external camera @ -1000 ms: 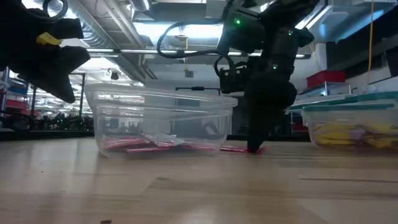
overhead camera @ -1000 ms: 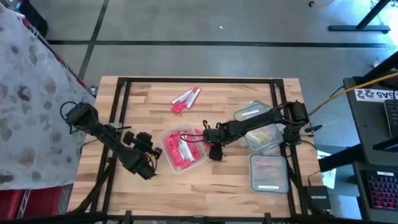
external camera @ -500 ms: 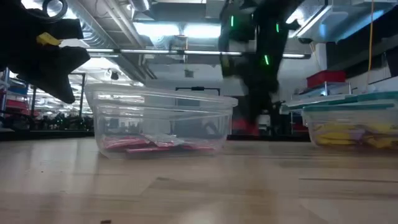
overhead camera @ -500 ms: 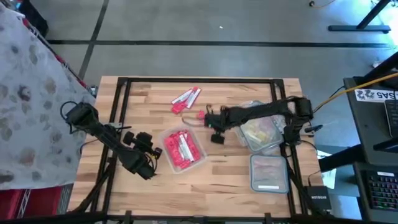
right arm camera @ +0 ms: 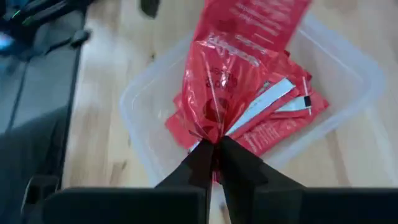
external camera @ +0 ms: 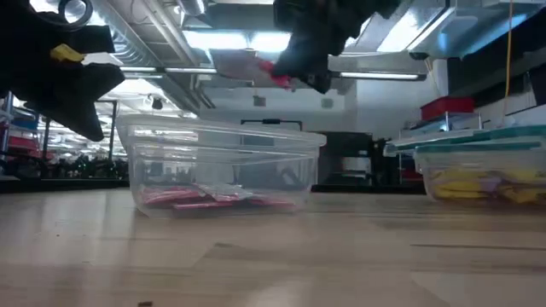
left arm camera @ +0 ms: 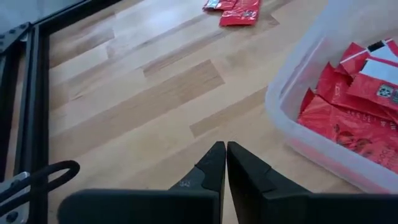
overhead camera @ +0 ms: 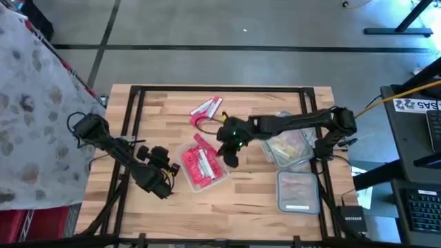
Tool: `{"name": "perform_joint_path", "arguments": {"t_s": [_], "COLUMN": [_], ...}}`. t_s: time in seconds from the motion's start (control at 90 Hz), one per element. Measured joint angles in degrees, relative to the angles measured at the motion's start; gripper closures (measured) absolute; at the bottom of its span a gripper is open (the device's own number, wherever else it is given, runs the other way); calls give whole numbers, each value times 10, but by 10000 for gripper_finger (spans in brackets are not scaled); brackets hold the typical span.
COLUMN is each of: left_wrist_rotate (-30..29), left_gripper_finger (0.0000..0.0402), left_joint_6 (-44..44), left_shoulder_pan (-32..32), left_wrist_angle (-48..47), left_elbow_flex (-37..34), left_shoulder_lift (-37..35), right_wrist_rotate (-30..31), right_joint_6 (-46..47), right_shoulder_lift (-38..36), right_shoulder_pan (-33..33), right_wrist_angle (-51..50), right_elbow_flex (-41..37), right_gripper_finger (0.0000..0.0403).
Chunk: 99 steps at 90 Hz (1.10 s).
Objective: Sort candy
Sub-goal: Put the pink candy strip into the left transparent bin
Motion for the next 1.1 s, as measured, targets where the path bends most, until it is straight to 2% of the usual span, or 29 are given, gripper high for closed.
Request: {"name": "perform_joint_path", "arguments": {"t_s": [0.1,0.2,0.433,0.611,0.678,0.856,1.1], "left_wrist_rotate": [0,0,0,0,0,-1,-2], "left_gripper_finger": [402,402,402,402,402,402,402], "left_joint_6": [4,7,7,7,7,6,6], "left_shoulder_pan": [-3,-3,-2,-2,-2,-1,16], "left_wrist_angle": [1,3,8,9,8,5,-3], "left_elbow_flex": [0,0,0,0,0,0,0], "left_shoulder_lift": [0,0,0,0,0,0,0], "right_wrist_rotate": [45,48,53,43,68,200,184], "right_joint_6": [44,54,47,-46,-108,-260,-349], "right_shoulder_lift": [29,50,61,56,53,55,127], "right_shoulder_pan": [22,35,37,9,-10,-77,-198], "right_wrist_angle": [9,12,20,-17,-49,-38,-25], "right_elbow_flex": [0,-1,-1,31,57,83,118], "right_gripper_finger": [394,380,286,220,207,213,258]}}
